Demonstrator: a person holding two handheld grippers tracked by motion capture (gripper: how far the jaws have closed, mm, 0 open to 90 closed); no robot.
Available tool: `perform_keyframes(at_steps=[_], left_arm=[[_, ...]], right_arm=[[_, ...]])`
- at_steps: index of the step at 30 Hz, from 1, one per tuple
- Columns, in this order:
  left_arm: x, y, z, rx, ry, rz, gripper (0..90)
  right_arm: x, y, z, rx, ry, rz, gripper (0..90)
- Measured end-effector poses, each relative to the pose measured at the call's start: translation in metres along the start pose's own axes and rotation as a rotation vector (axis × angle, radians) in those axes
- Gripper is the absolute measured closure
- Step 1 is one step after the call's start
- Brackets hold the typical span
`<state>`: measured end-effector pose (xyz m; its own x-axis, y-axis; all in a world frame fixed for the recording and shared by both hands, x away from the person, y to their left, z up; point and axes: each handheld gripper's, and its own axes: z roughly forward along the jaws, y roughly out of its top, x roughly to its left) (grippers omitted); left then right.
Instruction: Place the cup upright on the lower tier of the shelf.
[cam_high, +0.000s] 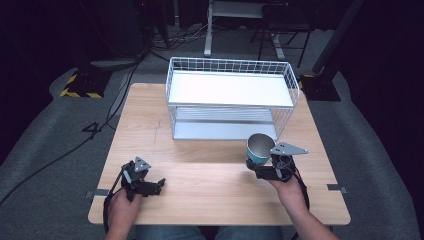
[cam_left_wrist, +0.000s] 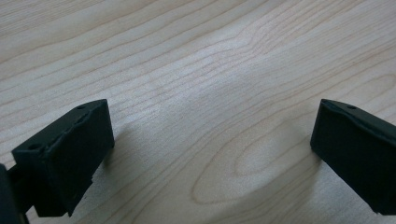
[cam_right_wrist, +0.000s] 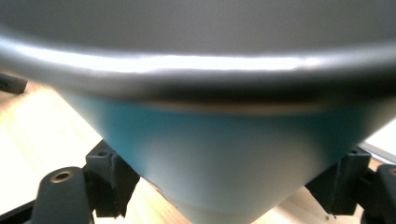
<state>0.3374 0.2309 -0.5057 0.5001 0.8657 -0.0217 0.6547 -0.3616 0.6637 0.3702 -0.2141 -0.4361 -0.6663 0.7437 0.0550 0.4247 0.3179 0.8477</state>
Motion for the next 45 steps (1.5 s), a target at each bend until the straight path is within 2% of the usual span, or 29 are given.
perform_keyframes(at_steps=[11, 13, 20, 28, 33, 45], left_arm=[[0.001, 0.000, 0.000, 0.000, -0.005, 0.001, 0.0], [0.001, 0.000, 0.000, -0.001, -0.006, 0.000, 0.0], [0.001, 0.000, 0.000, -0.001, -0.006, 0.001, 0.0], [0.000, -0.001, -0.001, -0.001, -0.006, 0.001, 0.0], [0.000, -0.003, -0.002, -0.005, -0.010, 0.005, 0.0], [0.001, -0.003, -0.002, -0.004, -0.010, 0.005, 0.0]], right_arm=[[-0.002, 0.016, 0.021, 0.006, -0.014, -0.003, 22.6], [-0.003, 0.020, 0.025, 0.002, -0.019, 0.009, 22.5], [-0.004, 0.032, 0.046, 0.003, -0.061, 0.010, 22.6], [-0.003, 0.042, 0.067, 0.006, -0.087, 0.022, 22.6], [-0.003, 0.047, 0.081, 0.006, -0.105, 0.015, 22.6], [-0.004, 0.054, 0.107, -0.009, -0.164, 0.030, 22.6]])
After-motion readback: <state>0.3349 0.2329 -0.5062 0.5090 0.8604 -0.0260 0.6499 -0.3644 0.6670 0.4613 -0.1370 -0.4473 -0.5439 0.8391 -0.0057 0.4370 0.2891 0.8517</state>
